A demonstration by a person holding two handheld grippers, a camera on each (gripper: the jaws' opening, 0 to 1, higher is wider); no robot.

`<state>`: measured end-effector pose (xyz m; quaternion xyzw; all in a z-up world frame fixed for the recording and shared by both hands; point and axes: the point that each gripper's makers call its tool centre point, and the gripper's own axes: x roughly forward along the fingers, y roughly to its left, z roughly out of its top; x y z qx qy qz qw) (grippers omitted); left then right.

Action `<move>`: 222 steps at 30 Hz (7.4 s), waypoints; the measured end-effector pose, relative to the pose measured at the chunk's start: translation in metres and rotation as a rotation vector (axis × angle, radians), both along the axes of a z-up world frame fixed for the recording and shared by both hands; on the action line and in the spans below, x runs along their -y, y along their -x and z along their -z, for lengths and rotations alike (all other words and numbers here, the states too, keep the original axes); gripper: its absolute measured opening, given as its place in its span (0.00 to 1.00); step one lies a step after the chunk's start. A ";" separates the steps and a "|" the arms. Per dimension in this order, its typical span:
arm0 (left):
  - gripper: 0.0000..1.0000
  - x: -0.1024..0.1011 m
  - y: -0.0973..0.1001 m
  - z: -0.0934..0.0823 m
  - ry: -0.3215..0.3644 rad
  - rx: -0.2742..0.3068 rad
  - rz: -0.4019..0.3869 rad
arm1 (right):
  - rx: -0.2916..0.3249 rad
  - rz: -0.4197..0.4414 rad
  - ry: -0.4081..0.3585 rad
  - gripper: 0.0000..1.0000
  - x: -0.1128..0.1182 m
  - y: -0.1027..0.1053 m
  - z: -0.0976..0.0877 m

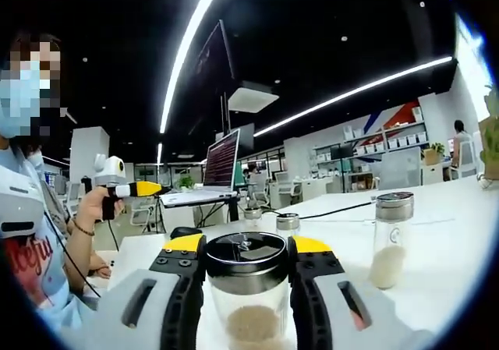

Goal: Rotate the seasoning bottle until the label or dispensing opening points toward the visible target arrow and the bottle remains upright within the marked orientation range

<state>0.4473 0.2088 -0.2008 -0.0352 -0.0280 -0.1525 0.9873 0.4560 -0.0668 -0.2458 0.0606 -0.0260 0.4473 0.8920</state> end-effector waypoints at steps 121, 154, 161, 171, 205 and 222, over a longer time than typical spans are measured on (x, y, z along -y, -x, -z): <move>0.85 0.033 0.016 -0.012 0.111 0.021 0.207 | 0.075 -0.082 0.214 0.57 0.001 0.019 -0.014; 0.85 0.008 0.016 -0.012 0.026 0.023 0.096 | -0.026 -0.210 0.116 0.41 -0.009 0.005 0.003; 0.85 0.007 0.015 -0.012 0.026 0.026 0.092 | -0.019 -0.208 0.116 0.40 -0.009 0.005 0.002; 0.85 0.006 0.013 -0.011 0.029 0.019 0.087 | -0.012 -0.175 0.104 0.40 -0.009 0.005 0.002; 0.84 0.000 0.014 -0.011 0.069 0.023 0.089 | -0.025 0.052 0.137 0.40 -0.010 0.000 0.007; 0.84 0.002 0.013 -0.007 0.055 0.009 0.097 | -0.001 0.206 0.136 0.40 -0.009 -0.002 0.008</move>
